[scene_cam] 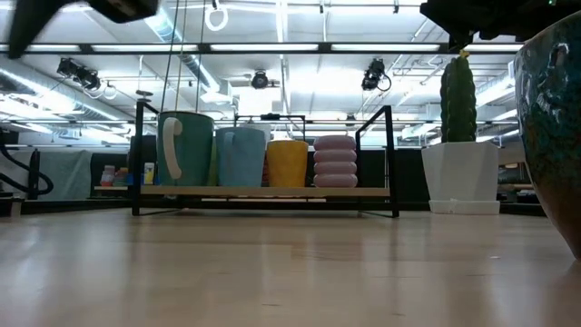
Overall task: Place coffee mugs
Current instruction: Put the purple white mug on the shelf
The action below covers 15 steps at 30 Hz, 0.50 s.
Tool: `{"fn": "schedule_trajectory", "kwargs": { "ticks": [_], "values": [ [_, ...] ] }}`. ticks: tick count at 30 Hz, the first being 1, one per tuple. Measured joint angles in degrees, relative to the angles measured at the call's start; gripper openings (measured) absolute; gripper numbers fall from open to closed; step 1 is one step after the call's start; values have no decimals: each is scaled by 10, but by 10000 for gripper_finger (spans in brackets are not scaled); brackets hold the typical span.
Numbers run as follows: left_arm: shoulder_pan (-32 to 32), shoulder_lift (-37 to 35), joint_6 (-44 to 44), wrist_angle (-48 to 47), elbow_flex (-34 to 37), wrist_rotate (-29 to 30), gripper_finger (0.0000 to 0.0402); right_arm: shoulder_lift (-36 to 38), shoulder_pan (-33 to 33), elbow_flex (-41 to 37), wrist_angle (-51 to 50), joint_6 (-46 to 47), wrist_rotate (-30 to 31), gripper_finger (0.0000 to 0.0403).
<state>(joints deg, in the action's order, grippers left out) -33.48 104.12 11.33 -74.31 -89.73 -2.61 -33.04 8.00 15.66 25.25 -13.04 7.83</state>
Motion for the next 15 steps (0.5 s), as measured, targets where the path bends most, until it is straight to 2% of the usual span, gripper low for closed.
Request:
{"fn": "schedule_trajectory", "kwargs": {
  "ticks": [6, 15],
  "values": [
    [-29, 0, 59, 0, 1, -16, 127, 0, 0, 0, 1, 0, 0, 114],
    [-51, 13, 41, -2, 2, 6, 127, 0, 0, 0, 1, 0, 0, 114]
  ]
}}
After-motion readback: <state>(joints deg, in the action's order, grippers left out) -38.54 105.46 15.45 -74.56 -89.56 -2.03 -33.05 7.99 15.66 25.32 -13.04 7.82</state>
